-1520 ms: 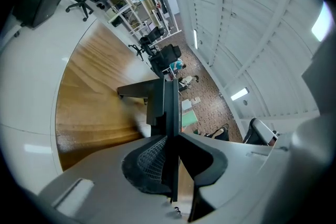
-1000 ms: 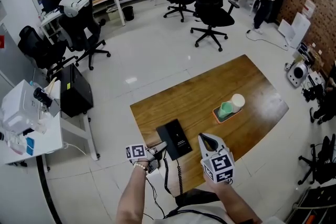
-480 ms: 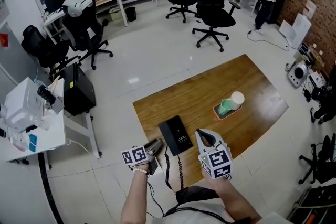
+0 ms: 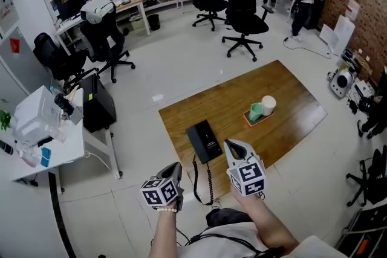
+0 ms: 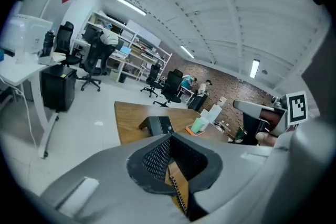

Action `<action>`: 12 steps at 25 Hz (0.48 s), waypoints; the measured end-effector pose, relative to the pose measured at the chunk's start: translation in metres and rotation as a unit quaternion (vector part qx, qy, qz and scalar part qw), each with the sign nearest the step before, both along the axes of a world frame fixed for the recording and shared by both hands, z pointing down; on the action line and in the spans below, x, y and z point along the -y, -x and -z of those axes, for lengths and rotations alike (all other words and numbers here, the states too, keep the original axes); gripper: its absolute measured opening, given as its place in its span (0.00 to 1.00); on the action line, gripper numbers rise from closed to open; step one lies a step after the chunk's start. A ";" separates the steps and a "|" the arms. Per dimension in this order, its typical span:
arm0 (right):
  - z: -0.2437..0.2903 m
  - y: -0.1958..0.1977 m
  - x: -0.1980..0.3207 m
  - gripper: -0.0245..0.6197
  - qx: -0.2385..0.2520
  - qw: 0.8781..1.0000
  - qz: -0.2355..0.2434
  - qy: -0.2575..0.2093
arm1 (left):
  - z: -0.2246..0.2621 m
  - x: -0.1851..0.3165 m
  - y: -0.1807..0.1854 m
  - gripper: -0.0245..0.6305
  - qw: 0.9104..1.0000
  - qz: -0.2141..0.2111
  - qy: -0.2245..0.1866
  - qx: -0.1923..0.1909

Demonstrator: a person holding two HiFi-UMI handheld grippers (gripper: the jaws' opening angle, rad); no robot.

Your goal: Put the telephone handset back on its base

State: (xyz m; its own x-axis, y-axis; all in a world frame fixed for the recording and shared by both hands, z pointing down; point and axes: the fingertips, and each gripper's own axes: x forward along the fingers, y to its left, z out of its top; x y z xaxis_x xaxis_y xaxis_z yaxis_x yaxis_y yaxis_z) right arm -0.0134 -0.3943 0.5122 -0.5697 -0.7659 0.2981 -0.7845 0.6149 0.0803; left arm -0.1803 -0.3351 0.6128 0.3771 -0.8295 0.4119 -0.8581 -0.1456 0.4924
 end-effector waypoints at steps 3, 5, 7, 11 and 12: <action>0.013 -0.005 -0.025 0.04 0.001 1.000 -0.007 -0.012 | 0.021 -0.030 -0.012 0.04 1.000 -0.003 -0.015 0.023; 0.018 -0.010 -0.045 0.04 0.004 1.000 -0.013 -0.016 | 0.032 -0.053 -0.025 0.04 0.999 -0.017 -0.021 0.029; 0.022 -0.013 -0.066 0.04 0.005 1.000 -0.016 -0.018 | 0.041 -0.075 -0.031 0.06 0.999 -0.020 -0.028 0.034; 0.022 -0.023 -0.112 0.04 -0.002 1.000 -0.022 -0.017 | 0.051 -0.117 -0.035 0.06 0.996 -0.013 -0.046 0.081; 0.022 -0.026 -0.122 0.04 -0.003 1.000 -0.023 -0.016 | 0.053 -0.126 -0.034 0.05 0.994 -0.010 -0.050 0.097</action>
